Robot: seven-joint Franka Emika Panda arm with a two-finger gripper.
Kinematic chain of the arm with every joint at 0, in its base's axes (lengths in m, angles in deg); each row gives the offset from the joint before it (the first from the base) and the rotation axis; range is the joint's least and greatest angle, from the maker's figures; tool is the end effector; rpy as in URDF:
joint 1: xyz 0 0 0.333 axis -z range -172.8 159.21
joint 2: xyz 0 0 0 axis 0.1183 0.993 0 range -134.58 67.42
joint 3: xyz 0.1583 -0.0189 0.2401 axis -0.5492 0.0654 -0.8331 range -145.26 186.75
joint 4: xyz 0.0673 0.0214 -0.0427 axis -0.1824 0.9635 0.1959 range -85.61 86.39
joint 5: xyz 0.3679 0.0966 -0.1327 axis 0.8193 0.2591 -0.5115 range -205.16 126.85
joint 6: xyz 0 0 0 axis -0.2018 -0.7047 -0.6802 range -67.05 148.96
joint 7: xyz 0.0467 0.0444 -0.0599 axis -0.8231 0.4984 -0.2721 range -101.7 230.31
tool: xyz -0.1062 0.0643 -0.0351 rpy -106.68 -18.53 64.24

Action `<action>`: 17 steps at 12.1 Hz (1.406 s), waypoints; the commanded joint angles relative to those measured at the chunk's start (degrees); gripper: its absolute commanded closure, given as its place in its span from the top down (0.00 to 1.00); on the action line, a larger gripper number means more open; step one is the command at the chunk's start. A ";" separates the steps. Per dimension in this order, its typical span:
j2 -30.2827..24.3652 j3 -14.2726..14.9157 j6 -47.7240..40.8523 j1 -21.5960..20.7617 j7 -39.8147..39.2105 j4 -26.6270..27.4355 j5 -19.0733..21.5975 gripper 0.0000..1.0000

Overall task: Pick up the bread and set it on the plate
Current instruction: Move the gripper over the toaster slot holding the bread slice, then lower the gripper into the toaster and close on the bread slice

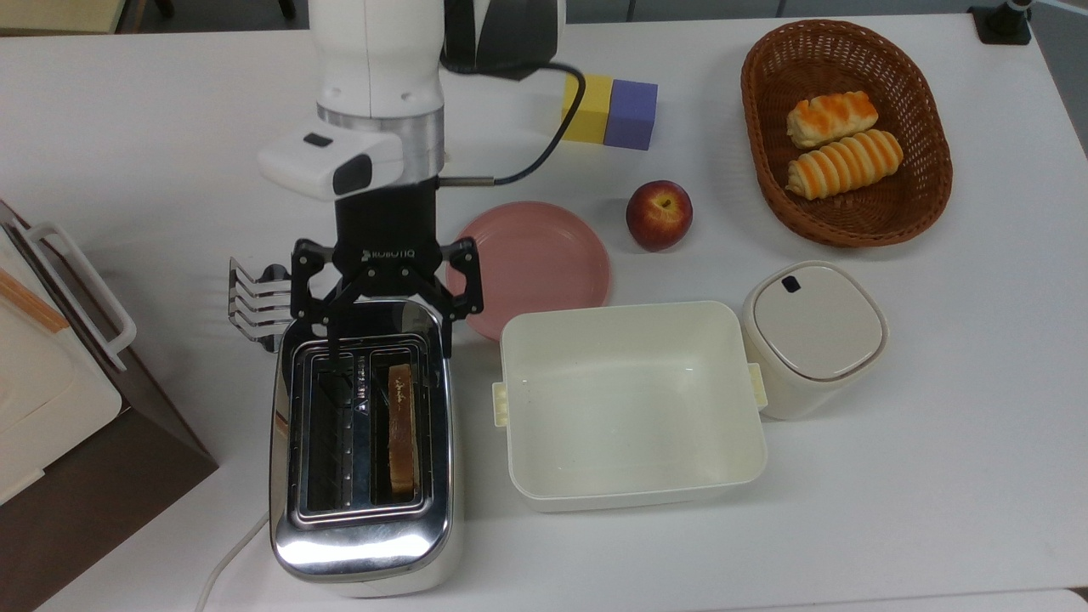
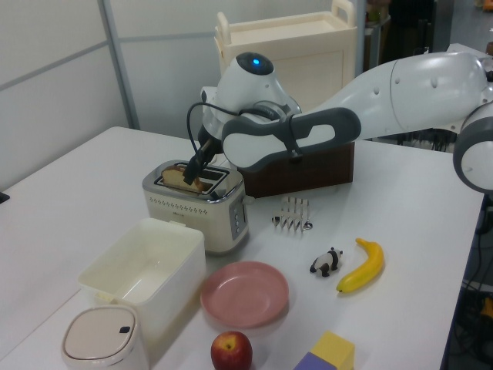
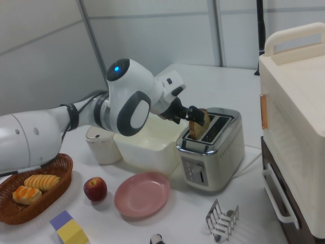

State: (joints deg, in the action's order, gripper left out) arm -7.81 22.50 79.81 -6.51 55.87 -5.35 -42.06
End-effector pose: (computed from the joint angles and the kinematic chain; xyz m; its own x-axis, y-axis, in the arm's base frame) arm 0.7448 -0.0228 0.4461 0.8049 0.1694 0.5687 0.1040 -0.9838 0.1459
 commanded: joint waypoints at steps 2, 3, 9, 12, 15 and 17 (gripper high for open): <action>2.27 0.27 3.21 0.24 -0.62 -1.20 -1.23 1.00; 2.35 0.27 3.21 0.24 -0.62 -1.20 -1.23 1.00; 2.36 0.27 3.21 0.24 -0.26 -0.93 -1.14 0.00; 2.27 0.18 3.30 0.50 -0.70 -0.85 -1.14 0.00; 2.27 0.27 3.30 0.59 -0.70 -0.85 -1.14 0.00; 2.18 0.27 3.21 0.59 -0.62 -0.85 -1.14 0.00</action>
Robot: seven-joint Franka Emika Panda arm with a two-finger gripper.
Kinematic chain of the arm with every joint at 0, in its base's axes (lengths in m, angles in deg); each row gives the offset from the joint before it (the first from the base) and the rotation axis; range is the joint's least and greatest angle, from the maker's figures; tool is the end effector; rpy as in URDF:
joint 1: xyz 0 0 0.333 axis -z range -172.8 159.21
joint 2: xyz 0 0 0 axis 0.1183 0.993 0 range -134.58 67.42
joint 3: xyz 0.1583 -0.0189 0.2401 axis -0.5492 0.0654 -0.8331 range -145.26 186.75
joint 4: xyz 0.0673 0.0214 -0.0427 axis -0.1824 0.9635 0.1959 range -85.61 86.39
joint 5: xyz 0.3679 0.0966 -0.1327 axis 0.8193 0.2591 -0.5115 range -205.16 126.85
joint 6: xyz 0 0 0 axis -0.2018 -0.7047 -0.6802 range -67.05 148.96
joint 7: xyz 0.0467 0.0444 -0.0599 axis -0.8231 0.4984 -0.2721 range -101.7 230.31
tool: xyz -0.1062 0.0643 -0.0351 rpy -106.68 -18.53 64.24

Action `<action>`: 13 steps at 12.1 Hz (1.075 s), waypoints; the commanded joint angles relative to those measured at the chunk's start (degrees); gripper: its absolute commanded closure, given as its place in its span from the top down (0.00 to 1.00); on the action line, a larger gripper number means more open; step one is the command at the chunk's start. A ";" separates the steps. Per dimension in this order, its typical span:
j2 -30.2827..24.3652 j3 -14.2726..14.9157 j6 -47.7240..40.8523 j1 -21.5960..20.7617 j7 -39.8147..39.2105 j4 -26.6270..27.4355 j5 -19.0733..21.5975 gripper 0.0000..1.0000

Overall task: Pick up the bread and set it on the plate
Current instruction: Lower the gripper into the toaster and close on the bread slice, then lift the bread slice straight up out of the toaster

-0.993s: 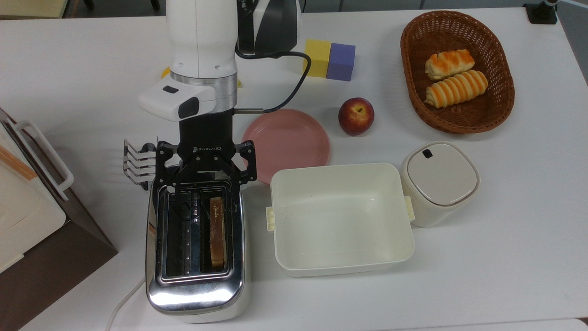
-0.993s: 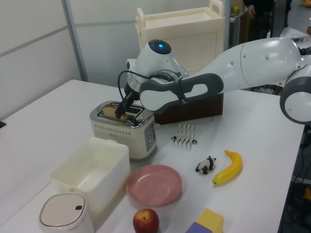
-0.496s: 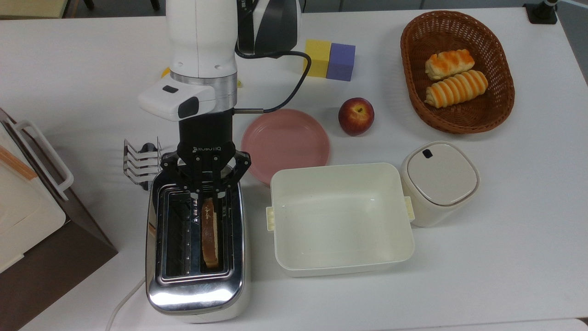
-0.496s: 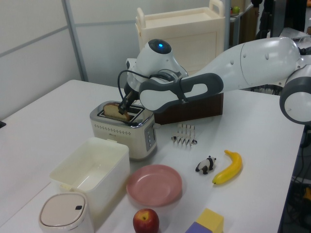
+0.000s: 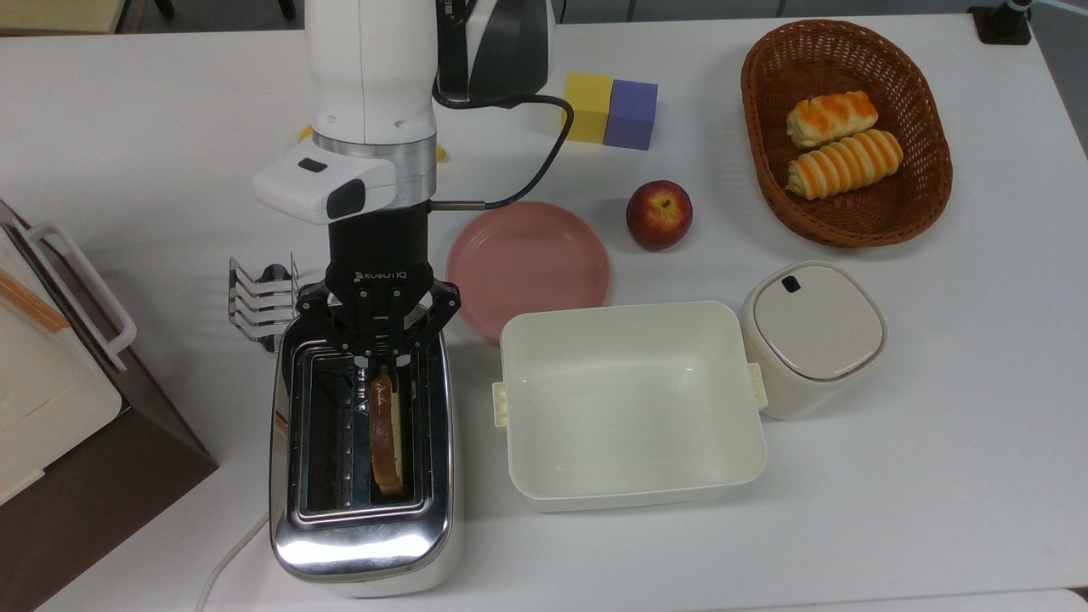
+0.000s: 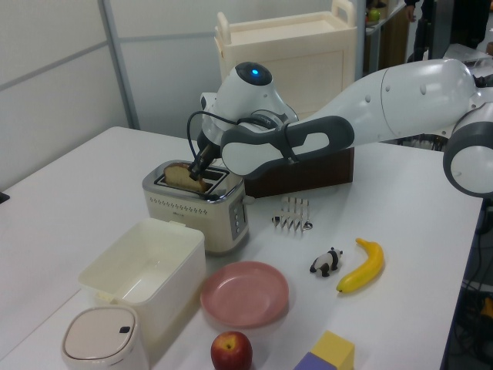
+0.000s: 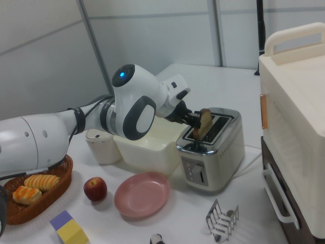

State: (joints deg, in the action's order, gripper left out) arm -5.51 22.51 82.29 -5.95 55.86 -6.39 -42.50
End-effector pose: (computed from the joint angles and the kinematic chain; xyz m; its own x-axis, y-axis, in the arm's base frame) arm 0.7531 -0.0298 0.4323 0.7936 0.1711 0.5839 0.0969 -0.9830 0.1563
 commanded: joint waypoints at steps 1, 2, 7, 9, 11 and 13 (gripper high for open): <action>-0.38 0.26 0.73 0.12 -0.60 0.10 -0.53 0.00; -0.91 0.17 0.73 0.12 -0.43 0.10 -0.44 0.00; -7.23 -0.09 -0.32 0.03 0.10 0.71 0.35 0.00; -10.91 -0.53 -3.82 0.03 0.89 1.16 0.70 0.00; -15.48 -0.62 -11.71 0.03 0.63 1.07 3.07 0.00; -19.96 -0.62 -19.28 -0.14 0.45 1.07 4.48 0.00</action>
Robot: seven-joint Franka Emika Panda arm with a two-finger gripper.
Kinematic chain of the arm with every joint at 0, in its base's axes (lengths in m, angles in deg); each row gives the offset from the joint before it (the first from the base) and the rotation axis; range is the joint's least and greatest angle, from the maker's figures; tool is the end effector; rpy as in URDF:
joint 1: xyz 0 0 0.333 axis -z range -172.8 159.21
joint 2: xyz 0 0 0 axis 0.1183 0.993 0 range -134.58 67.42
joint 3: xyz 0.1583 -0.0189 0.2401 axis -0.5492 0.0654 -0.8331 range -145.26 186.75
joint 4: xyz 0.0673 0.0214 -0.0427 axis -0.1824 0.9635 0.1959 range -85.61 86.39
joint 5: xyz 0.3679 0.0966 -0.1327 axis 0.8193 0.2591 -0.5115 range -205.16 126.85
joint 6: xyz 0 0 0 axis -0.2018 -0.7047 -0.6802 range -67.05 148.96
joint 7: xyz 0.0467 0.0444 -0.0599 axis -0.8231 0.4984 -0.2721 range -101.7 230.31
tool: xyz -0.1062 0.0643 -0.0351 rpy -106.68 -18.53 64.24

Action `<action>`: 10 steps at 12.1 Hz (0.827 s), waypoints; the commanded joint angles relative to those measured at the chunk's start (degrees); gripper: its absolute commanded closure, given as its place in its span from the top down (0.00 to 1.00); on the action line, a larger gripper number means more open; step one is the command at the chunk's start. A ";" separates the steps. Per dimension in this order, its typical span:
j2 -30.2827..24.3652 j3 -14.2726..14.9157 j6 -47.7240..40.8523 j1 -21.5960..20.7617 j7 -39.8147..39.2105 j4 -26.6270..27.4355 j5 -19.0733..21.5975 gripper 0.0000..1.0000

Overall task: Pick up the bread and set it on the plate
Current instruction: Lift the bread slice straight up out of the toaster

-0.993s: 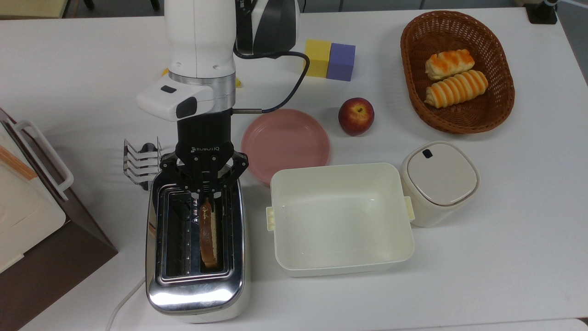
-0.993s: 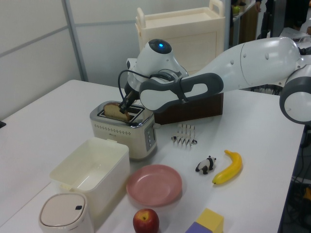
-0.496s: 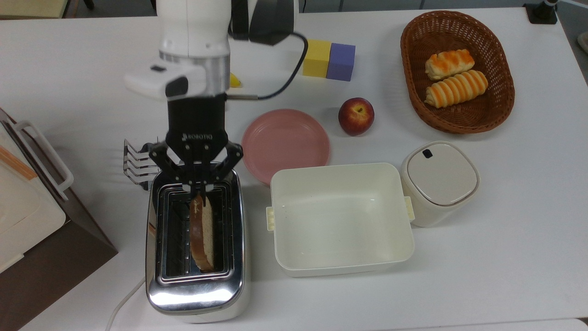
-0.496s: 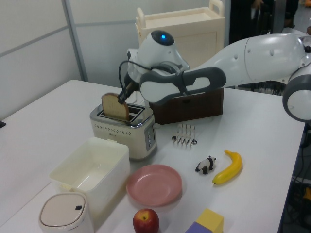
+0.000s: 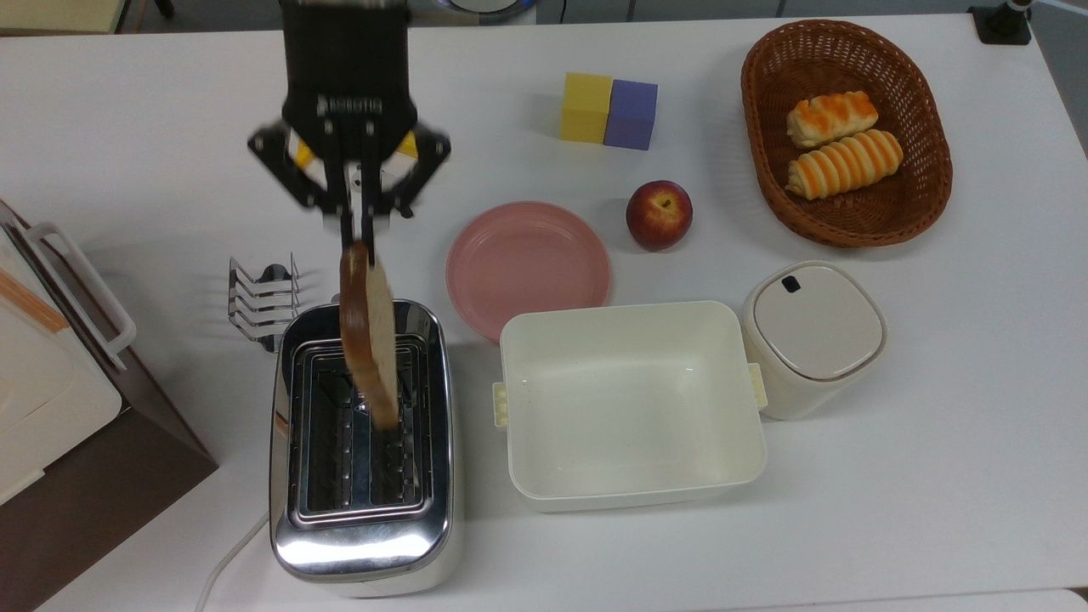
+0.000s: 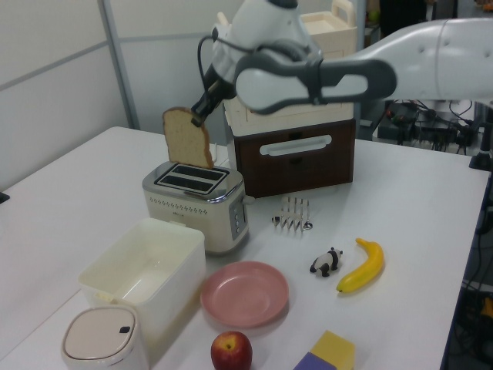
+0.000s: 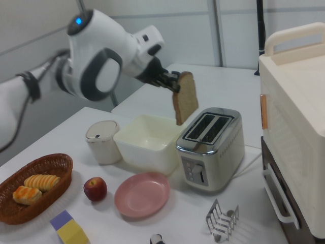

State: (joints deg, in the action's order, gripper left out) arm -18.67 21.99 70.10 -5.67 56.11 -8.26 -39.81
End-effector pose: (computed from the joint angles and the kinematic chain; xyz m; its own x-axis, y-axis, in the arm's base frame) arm 0.7046 -0.0276 0.5867 0.7649 0.1232 0.6323 0.0703 -0.9916 0.1082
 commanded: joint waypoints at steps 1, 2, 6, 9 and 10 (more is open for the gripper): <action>-9.35 -0.11 -11.13 -0.50 0.20 3.02 1.88 0.00; -10.59 -0.11 -14.82 -0.59 0.11 3.02 1.97 0.00; -12.80 -0.19 -27.85 -1.82 -0.24 3.20 1.36 0.00; -12.19 -1.16 -28.48 -2.17 -1.38 5.74 0.75 0.00; -11.75 -1.42 -28.31 -2.17 -1.47 6.27 0.05 0.00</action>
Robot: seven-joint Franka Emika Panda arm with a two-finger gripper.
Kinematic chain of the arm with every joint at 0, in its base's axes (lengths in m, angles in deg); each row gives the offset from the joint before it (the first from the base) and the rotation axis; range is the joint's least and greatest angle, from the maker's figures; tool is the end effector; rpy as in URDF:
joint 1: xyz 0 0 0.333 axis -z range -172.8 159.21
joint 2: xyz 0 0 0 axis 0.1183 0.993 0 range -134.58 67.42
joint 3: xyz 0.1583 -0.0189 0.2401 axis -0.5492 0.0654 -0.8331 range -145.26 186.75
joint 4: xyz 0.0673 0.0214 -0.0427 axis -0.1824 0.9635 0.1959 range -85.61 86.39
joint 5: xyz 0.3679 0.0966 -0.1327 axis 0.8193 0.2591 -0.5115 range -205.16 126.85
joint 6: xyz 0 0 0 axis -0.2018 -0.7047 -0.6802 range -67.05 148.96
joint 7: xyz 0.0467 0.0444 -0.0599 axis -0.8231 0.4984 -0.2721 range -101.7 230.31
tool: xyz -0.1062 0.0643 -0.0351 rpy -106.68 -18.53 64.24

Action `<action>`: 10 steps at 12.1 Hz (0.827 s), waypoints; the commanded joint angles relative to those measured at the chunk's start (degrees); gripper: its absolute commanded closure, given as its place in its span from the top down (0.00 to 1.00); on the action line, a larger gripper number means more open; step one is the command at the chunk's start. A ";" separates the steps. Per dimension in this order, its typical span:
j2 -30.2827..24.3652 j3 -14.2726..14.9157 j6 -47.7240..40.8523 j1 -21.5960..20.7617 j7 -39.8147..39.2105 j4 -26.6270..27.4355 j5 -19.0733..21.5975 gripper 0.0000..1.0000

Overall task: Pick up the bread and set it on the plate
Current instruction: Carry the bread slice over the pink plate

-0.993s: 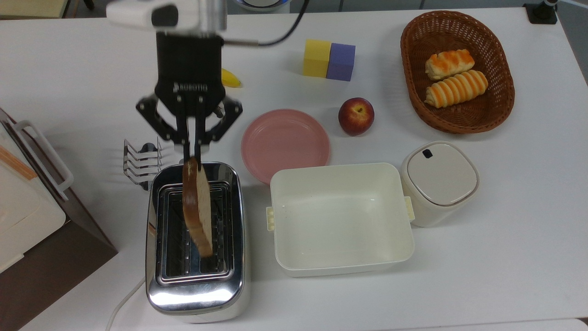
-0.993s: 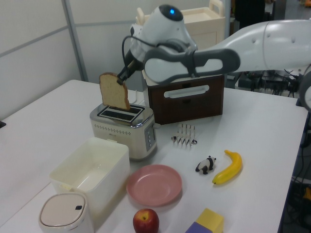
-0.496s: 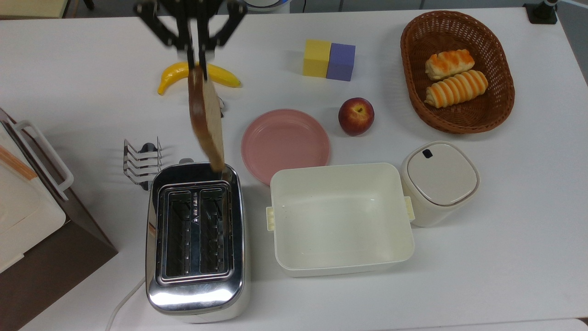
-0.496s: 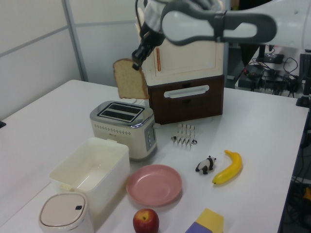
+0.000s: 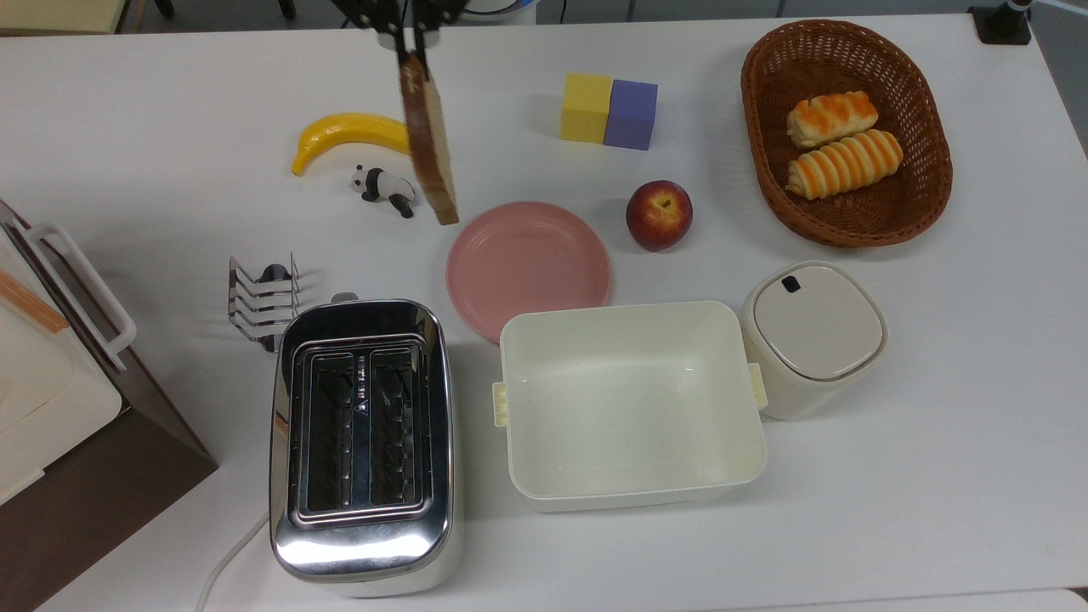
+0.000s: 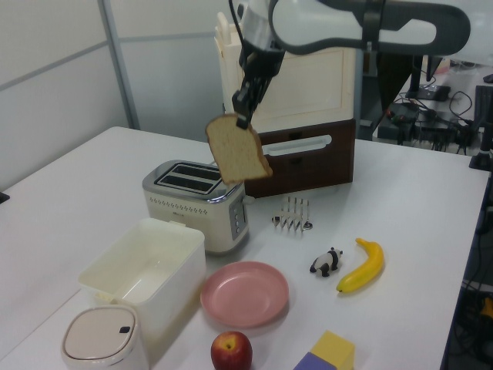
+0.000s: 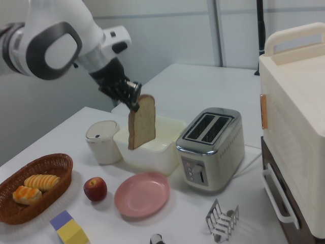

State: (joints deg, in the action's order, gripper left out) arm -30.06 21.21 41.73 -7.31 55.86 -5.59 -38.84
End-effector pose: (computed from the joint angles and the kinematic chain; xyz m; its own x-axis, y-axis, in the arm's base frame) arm 0.6177 0.0011 0.6243 0.9279 0.1462 0.3429 0.1389 -0.9892 0.0459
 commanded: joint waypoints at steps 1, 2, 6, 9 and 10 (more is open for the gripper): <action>0.34 -0.73 0.16 -0.63 -1.66 4.65 -1.97 0.00; 0.96 -0.99 0.07 -0.63 -2.27 5.45 -2.68 0.00; 4.30 -1.08 0.33 -2.21 -2.63 8.87 -7.87 0.00; 4.83 -1.17 0.33 -2.82 -2.28 11.42 -9.81 0.00; 4.75 -1.52 0.16 -3.09 -2.19 11.78 -9.81 0.00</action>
State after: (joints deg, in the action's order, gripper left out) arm -23.83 19.92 41.73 -9.49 54.24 3.18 -47.41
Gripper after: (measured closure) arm 0.916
